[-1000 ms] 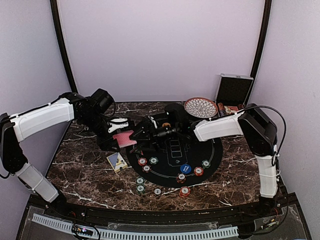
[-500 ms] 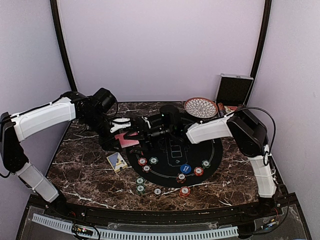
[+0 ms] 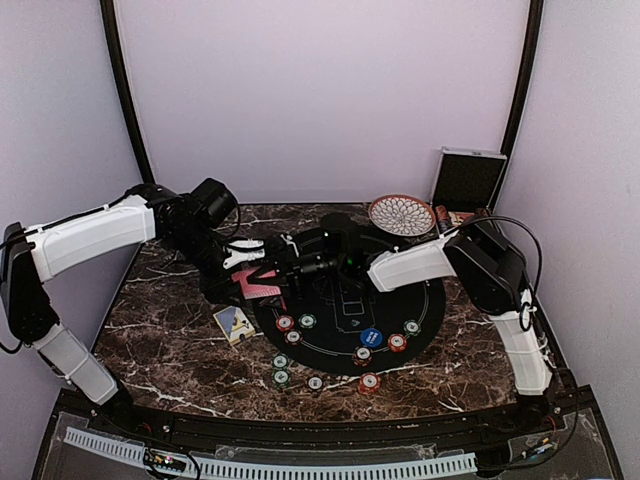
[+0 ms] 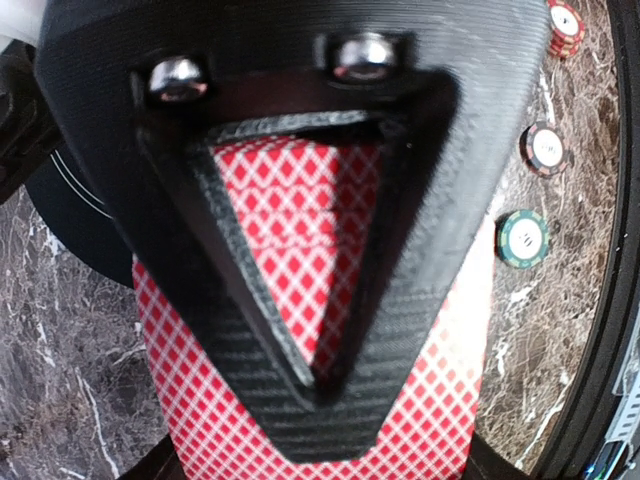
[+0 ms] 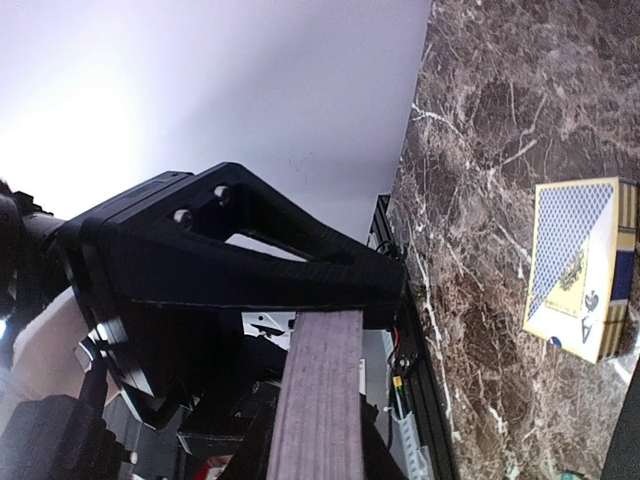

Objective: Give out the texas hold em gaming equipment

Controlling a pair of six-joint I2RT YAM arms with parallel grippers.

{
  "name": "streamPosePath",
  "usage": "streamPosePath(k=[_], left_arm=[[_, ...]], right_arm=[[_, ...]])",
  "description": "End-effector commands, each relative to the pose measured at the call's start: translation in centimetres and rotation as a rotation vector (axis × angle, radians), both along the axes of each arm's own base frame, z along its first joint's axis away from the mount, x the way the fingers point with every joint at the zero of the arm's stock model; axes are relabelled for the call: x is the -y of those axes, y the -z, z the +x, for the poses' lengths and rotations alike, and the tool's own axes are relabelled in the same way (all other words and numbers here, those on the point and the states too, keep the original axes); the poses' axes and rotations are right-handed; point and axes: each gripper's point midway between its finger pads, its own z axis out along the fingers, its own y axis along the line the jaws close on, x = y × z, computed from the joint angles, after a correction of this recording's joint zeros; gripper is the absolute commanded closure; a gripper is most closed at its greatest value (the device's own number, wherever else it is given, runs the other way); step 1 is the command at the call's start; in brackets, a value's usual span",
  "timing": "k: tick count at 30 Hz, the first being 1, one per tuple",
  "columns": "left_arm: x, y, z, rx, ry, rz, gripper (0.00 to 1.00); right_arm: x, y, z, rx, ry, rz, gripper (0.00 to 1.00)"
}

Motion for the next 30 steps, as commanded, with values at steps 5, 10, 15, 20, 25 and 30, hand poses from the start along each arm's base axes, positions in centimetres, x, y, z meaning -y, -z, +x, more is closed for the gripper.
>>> streamPosePath(k=[5,10,15,20,25,30], left_arm=[[0.9,-2.0,0.4,0.031,0.008,-0.042,0.06],[2.0,-3.0,0.0,0.018,0.028,-0.107,0.01],[2.4,-2.7,0.3,0.025,0.06,-0.108,0.01],[2.6,-1.9,0.4,0.007,0.083,-0.098,0.04],[2.9,-1.6,1.1,0.024,0.072,-0.101,0.16],[3.0,-1.5,1.4,0.035,0.069,-0.101,0.28]], right_arm=[[0.0,-1.1,-0.8,0.015,-0.031,0.068,0.92],[0.0,-1.6,-0.9,0.018,-0.037,0.076,0.93],[0.1,-1.8,-0.9,0.014,-0.038,0.08,0.94],[0.2,-2.2,-0.9,0.007,-0.034,0.088,0.95],[0.1,-2.5,-0.8,0.0,-0.023,0.093,0.96],[0.0,-2.2,-0.6,-0.008,-0.012,0.085,0.97]])
